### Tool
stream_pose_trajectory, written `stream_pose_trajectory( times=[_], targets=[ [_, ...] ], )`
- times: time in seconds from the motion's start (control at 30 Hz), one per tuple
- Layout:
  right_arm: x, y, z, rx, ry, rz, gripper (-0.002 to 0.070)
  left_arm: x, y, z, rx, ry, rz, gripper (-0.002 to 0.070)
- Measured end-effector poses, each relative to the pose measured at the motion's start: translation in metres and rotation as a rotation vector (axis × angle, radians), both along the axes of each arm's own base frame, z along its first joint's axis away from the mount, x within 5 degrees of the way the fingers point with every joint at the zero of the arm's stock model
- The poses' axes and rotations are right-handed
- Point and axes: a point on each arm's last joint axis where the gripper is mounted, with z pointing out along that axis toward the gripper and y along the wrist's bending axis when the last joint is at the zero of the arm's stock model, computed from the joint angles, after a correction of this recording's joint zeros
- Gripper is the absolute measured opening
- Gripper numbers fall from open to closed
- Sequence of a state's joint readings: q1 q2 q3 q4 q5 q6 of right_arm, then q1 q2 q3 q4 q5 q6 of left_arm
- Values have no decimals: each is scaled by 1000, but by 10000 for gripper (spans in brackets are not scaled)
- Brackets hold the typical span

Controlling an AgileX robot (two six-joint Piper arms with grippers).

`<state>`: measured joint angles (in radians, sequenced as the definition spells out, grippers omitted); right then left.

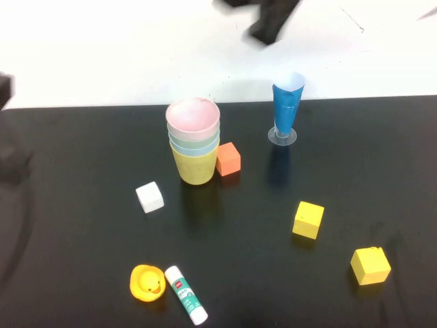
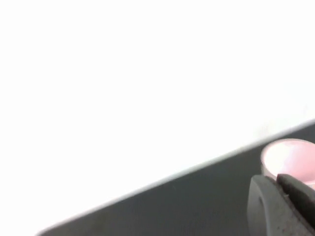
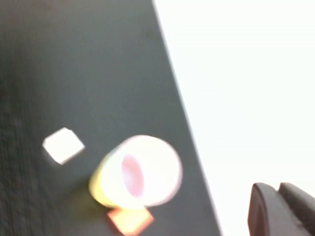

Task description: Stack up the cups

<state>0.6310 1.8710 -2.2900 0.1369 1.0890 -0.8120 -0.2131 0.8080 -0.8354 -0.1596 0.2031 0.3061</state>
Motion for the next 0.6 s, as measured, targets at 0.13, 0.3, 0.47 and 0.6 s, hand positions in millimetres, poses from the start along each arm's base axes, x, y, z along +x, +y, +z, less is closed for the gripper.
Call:
stream_pose_trajectory(
  times=[0.13,0.3,0.47,0.6],
  targets=[
    [-33,-37,32,-32,-107,-77,9,-40,10,-18,-13,-128,17,1],
    [-73,-81,44,-44,-202,-199,6,-78,19,-47,-41,-220,26,1],
    [-110,-114,22,-17,-196,-269,4,-104,25,-78,-92,-264,27,1],
    [-143,-137,-18,65,-152,-315,3,-114,27,-99,-103,-279,27,1]
  ],
)
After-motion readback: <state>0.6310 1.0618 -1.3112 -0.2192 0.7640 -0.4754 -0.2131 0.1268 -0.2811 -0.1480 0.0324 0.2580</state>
